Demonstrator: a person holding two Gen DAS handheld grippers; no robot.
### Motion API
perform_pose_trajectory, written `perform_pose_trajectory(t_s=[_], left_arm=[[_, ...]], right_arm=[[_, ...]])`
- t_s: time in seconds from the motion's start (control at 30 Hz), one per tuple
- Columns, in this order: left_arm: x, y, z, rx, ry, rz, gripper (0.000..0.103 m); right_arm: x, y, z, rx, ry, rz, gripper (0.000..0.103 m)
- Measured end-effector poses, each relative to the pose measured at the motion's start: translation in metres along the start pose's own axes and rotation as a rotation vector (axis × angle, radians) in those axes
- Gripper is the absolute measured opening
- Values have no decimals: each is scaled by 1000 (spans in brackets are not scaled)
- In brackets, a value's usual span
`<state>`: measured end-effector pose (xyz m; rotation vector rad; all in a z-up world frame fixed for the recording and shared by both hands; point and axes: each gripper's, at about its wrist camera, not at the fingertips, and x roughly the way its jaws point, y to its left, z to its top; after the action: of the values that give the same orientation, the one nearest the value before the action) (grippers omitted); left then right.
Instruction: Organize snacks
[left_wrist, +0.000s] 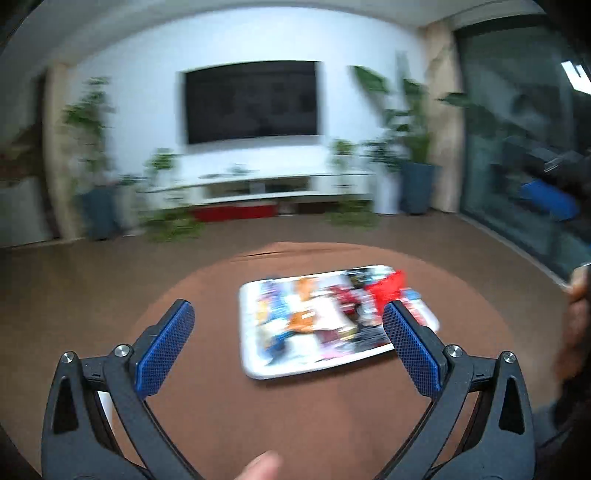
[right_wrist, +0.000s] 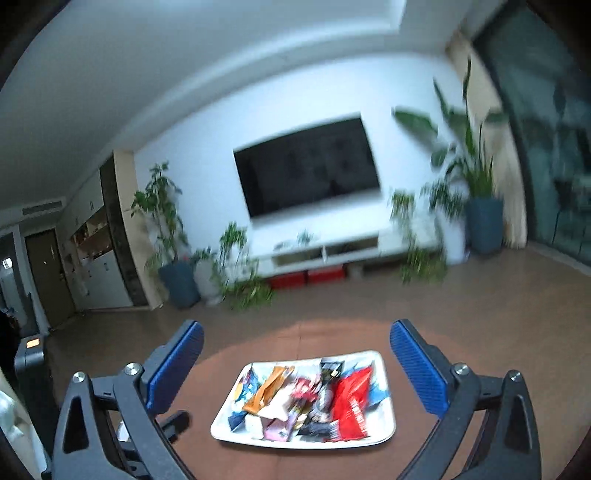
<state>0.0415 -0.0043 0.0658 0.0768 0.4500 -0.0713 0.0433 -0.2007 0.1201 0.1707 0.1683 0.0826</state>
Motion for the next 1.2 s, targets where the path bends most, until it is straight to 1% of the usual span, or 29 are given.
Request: perform_pose_trajectory(t_s=[0.03, 0.07, 0.13, 0.17, 0.27, 0.33, 0.4, 0.43, 0.5, 0.57, 0.63, 0.83, 0.9, 1.1, 1.2], left_arm=[[-15, -1, -4, 7, -20, 50, 103], [-24, 0, -7, 11, -20, 52, 103], [-35, 1, -9, -8, 9, 46, 103], [-43, 3, -12, -33, 25, 52, 103], [-61, 11, -16, -69, 48, 57, 103], [-66, 14, -19, -95, 83, 38, 103], [-73, 15, -25, -126, 118, -3, 103], [-74, 14, -29, -133, 129, -12, 103], [-78, 10, -38, -123, 162, 0, 103], [-81, 5, -49, -109, 191, 3, 103], [-80, 1, -60, -106, 219, 3, 103], [-68, -6, -86, -85, 294, 10, 103], [-55, -7, -88, -87, 307, 14, 103], [-39, -3, -94, -94, 333, 29, 103], [-32, -3, -96, -93, 347, 31, 103]], right_arm=[[-13, 2, 3, -21, -24, -18, 103], [-24, 4, 5, -34, -45, -26, 103], [-40, 5, 6, -42, -48, -30, 103], [-45, 4, 5, -41, -29, -31, 103], [-54, 2, -3, -12, 84, -34, 103], [-60, 0, -13, 4, 126, -41, 103], [-67, 2, -24, 8, 160, -53, 103], [-69, 3, -31, 6, 186, -60, 103], [-70, 6, -42, -8, 224, -53, 103], [-75, 11, -53, -23, 234, -65, 103], [-75, 12, -63, -27, 255, -72, 103], [-65, 10, -89, -9, 379, -112, 103], [-60, 9, -95, -6, 416, -127, 103], [-45, 1, -112, 12, 522, -214, 103], [-42, -2, -119, 20, 550, -234, 103]])
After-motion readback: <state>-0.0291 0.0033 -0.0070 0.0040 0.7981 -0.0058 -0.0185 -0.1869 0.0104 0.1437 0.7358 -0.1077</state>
